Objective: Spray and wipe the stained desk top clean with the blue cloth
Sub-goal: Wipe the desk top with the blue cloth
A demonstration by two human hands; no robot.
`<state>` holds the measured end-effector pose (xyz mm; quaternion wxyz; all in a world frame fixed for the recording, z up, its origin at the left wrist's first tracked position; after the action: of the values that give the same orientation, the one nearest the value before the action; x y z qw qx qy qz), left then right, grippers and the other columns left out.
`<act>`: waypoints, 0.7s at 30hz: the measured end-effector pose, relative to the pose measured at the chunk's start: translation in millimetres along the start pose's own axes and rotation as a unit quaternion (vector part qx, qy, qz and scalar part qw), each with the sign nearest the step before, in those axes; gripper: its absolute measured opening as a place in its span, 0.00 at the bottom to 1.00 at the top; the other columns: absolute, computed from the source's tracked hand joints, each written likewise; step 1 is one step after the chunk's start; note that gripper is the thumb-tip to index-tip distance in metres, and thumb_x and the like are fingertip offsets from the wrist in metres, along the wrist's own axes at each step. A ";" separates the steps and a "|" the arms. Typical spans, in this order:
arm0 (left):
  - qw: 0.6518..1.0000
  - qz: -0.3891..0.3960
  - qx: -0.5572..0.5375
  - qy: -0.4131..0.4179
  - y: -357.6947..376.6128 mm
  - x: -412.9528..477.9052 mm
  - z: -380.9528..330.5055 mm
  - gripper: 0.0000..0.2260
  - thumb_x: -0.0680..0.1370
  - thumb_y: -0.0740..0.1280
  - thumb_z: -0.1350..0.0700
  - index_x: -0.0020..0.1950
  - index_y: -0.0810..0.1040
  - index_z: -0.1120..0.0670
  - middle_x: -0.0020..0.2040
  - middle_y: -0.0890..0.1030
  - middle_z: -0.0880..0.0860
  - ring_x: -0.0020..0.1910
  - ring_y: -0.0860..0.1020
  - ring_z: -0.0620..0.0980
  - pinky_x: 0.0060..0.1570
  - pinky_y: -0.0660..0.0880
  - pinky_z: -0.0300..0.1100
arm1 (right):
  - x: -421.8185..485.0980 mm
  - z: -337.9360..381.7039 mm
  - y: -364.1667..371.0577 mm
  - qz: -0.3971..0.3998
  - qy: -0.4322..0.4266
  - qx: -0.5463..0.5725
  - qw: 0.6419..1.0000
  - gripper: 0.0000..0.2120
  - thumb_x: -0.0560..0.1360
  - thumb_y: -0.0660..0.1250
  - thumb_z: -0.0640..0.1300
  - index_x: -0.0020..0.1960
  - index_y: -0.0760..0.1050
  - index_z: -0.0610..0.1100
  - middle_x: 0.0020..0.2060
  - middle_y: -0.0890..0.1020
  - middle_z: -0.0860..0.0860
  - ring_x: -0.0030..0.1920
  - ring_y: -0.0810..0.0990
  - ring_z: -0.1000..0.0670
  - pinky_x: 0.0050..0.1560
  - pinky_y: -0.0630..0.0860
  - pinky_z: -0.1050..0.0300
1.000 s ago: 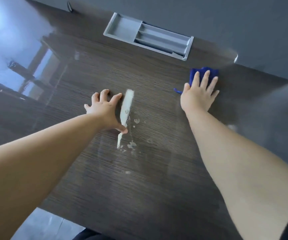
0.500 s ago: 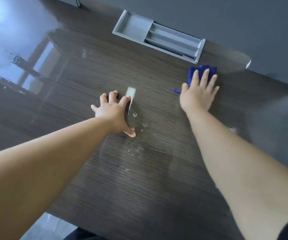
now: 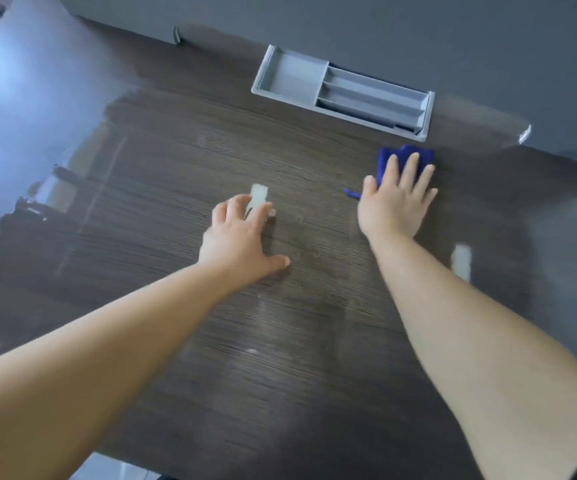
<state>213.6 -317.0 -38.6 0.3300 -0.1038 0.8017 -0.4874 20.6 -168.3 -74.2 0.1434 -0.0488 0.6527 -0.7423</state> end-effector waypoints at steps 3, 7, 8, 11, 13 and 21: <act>0.998 -0.015 0.041 -0.047 -23.5 17.0 36.8 0.51 0.62 0.74 0.35 0.76 0.51 0.46 0.75 0.52 0.53 0.75 0.48 0.57 0.71 0.54 0.58 | -41.5 87.8 20.1 0.020 -0.179 -0.012 0.984 0.27 0.81 0.49 0.56 0.77 0.53 0.48 0.77 0.51 0.46 0.76 0.46 0.41 0.74 0.46 0.40; 0.991 0.019 0.064 -0.115 -34.7 27.5 104.2 0.57 0.56 0.76 0.34 0.76 0.48 0.46 0.76 0.48 0.53 0.75 0.43 0.58 0.70 0.50 0.66 | -113.5 107.0 32.9 0.070 -0.477 -0.040 0.875 0.24 0.79 0.51 0.55 0.73 0.65 0.50 0.74 0.62 0.48 0.74 0.58 0.41 0.71 0.56 0.38; 0.990 0.027 0.065 -0.120 -35.8 27.7 116.7 0.57 0.55 0.76 0.33 0.76 0.48 0.45 0.76 0.47 0.53 0.75 0.43 0.58 0.70 0.50 0.67 | -108.8 91.6 29.2 0.061 -0.488 -0.036 0.870 0.23 0.79 0.52 0.55 0.71 0.67 0.50 0.73 0.65 0.48 0.73 0.61 0.41 0.69 0.57 0.37; 0.991 0.043 0.058 -0.113 -35.4 28.2 134.2 0.58 0.53 0.74 0.30 0.75 0.48 0.43 0.76 0.46 0.51 0.75 0.43 0.58 0.68 0.51 0.68 | -57.6 49.0 17.4 0.039 -0.335 -0.039 0.941 0.24 0.79 0.50 0.54 0.73 0.64 0.49 0.75 0.61 0.47 0.74 0.57 0.40 0.69 0.58 0.33; 0.990 0.045 0.064 -0.114 -35.9 30.7 131.9 0.58 0.53 0.75 0.30 0.75 0.48 0.43 0.76 0.47 0.51 0.75 0.44 0.59 0.68 0.52 0.69 | -24.9 41.3 11.1 0.014 -0.138 -0.028 0.990 0.24 0.81 0.49 0.53 0.76 0.57 0.50 0.77 0.54 0.48 0.76 0.49 0.41 0.72 0.51 0.36; 0.989 0.063 0.070 -0.110 -35.0 33.5 132.0 0.59 0.53 0.75 0.30 0.76 0.48 0.45 0.76 0.46 0.53 0.74 0.44 0.61 0.66 0.52 0.72 | -61.0 165.1 36.2 0.051 -0.315 -0.039 0.947 0.26 0.80 0.51 0.56 0.76 0.57 0.49 0.77 0.54 0.48 0.76 0.50 0.41 0.72 0.52 0.39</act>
<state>265.9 -445.0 -63.8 0.4525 -0.0831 0.7295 -0.5061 127.1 -313.0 -79.2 0.3774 -0.2527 0.6045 -0.6545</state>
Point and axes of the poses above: each hand's wrist, its own x-axis towards the middle knuckle, its own y-axis out of the palm, z = x × y, the point moved 7 cm from there along x, towards the middle knuckle
